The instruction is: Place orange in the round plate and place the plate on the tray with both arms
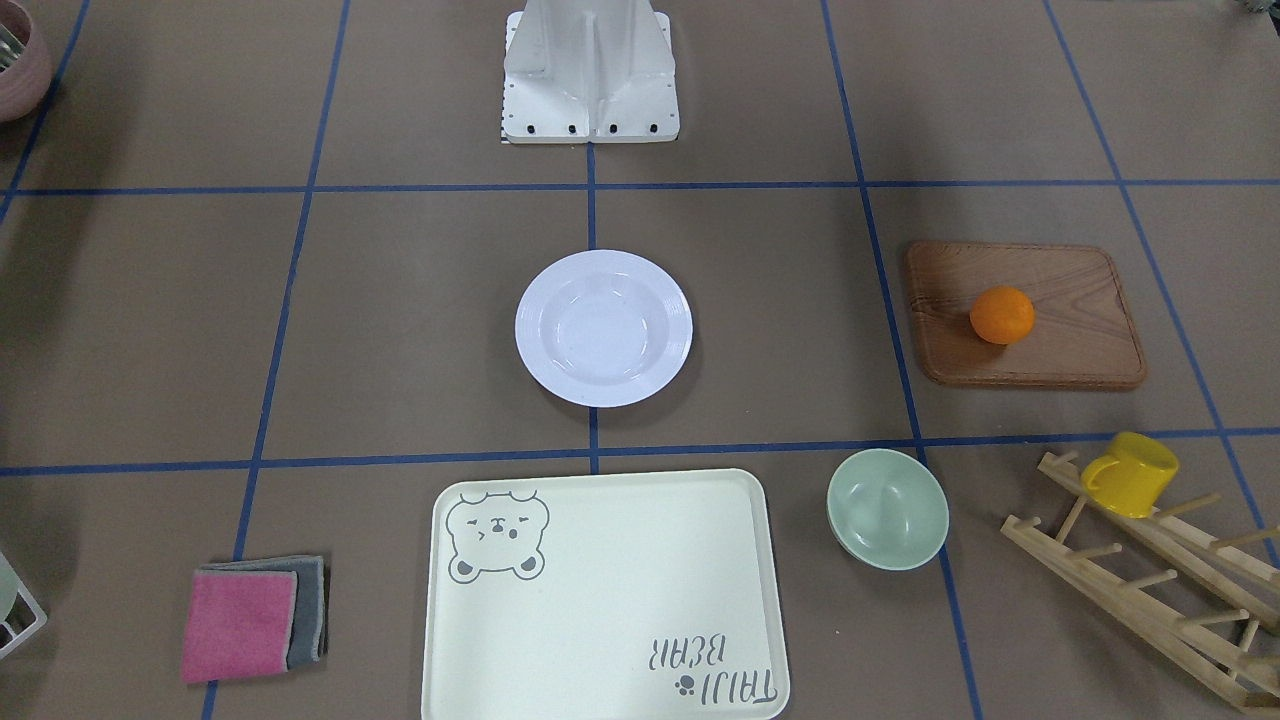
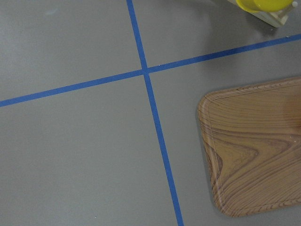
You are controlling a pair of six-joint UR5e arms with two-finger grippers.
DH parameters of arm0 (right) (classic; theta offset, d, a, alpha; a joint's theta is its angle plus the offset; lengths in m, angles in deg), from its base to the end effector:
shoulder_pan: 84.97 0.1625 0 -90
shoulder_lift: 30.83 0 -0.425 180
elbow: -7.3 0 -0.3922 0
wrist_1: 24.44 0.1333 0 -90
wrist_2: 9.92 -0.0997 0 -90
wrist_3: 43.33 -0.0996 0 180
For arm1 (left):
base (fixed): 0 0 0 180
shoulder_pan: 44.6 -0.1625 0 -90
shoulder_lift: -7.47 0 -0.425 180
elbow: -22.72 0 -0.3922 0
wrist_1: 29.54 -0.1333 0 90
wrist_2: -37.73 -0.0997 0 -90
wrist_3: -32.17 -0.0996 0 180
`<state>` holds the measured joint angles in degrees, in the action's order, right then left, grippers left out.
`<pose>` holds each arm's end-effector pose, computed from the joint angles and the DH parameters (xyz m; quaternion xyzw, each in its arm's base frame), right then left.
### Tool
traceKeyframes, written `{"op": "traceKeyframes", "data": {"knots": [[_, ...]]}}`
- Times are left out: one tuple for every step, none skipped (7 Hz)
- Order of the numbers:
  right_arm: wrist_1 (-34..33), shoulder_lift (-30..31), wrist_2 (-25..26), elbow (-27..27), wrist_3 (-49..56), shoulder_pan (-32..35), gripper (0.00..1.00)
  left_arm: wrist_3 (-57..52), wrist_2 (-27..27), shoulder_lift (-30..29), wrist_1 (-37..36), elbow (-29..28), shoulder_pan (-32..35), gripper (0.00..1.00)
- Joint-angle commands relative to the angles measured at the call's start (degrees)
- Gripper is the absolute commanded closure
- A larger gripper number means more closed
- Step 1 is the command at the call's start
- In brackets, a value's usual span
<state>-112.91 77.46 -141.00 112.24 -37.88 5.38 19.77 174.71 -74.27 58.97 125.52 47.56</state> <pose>0.0700 -0.3550 0.6672 0.0029 -0.3511 -0.0361 0.9356 -0.0768 -0.4305 0.6146 0.0747 0.3921 0.0924 0.9122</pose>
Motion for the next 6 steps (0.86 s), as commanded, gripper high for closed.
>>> {"op": "traceKeyframes", "data": {"knots": [[0.57, 0.08, 0.21, 0.00, -0.09, 0.09, 0.00, -0.09, 0.04, -0.08, 0.17, 0.90, -0.04, 0.02], [0.92, -0.27, -0.14, 0.35, 0.09, 0.09, 0.00, 0.00, 0.05, -0.35, 1.39, 2.13, 0.04, 0.02], [8.14, -0.62, -0.14, -0.17, -0.35, 0.00, 0.00, 0.52, -0.39, -0.61, 4.19, 3.01, 0.04, 0.02], [15.53, -0.54, -0.40, -0.17, -1.48, 0.00, 0.00, 0.61, -0.31, -1.22, 10.31, 2.76, -0.04, 0.02], [18.73, -0.71, -1.62, 0.52, -3.50, -0.61, 0.00, 3.14, 1.00, -2.44, 13.67, 1.36, -0.92, 0.02], [21.72, -1.84, -2.16, 2.27, -15.61, -5.49, 0.00, 2.82, 7.45, -1.67, 19.54, 0.65, -1.36, 0.02]]}}
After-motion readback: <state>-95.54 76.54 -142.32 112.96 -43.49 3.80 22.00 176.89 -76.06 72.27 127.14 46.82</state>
